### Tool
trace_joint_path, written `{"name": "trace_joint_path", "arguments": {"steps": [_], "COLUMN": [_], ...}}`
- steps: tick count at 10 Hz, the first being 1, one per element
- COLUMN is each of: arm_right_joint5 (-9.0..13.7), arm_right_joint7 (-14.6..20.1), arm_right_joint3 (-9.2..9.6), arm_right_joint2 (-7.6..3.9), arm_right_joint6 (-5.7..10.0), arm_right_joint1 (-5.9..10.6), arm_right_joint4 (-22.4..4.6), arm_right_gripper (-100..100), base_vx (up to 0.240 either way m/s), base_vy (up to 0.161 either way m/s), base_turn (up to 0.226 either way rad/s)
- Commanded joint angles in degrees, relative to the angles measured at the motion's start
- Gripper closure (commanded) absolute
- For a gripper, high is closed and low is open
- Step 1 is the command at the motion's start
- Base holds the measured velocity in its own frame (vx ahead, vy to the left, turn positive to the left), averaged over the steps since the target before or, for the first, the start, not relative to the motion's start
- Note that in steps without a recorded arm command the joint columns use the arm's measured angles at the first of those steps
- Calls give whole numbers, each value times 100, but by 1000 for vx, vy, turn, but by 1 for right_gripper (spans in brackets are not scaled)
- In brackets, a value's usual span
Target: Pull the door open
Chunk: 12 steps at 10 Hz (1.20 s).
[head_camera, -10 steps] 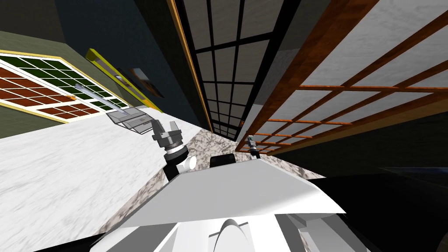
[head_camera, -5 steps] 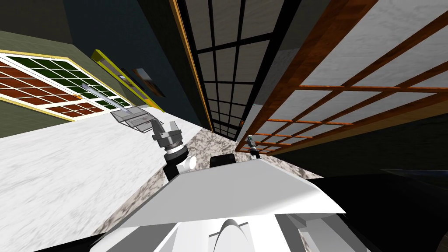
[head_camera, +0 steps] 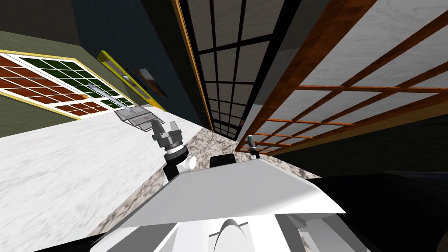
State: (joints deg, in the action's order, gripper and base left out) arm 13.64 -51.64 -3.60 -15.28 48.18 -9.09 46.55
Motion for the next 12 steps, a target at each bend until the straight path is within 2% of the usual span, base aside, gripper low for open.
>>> {"name": "trace_joint_path", "arguments": {"steps": [1, 4, 5, 6, 7, 11, 12], "arm_right_joint5": [34, 85, 85, 112, 112, 194, 194], "arm_right_joint7": [286, 719, 758, 979, 994, 1660, 1703], "arm_right_joint3": [3, 19, 19, 28, 28, 54, 54], "arm_right_joint2": [0, -1, -1, -2, -2, -4, -4], "arm_right_joint6": [2, 9, 9, 13, 13, 24, 24], "arm_right_joint1": [14, 55, 55, 77, 77, 144, 144], "arm_right_joint4": [-23, -64, -64, -86, -86, -152, -152], "arm_right_gripper": [100, 100, 100, 100, 100, 100, 100], "base_vx": [-30, -35, -31, -32, -29, -38, -28], "base_vy": [-7, -13, -10, -8, -6, -14, -10], "base_turn": [28, 37, 23, 38, 21, 40, 21]}}
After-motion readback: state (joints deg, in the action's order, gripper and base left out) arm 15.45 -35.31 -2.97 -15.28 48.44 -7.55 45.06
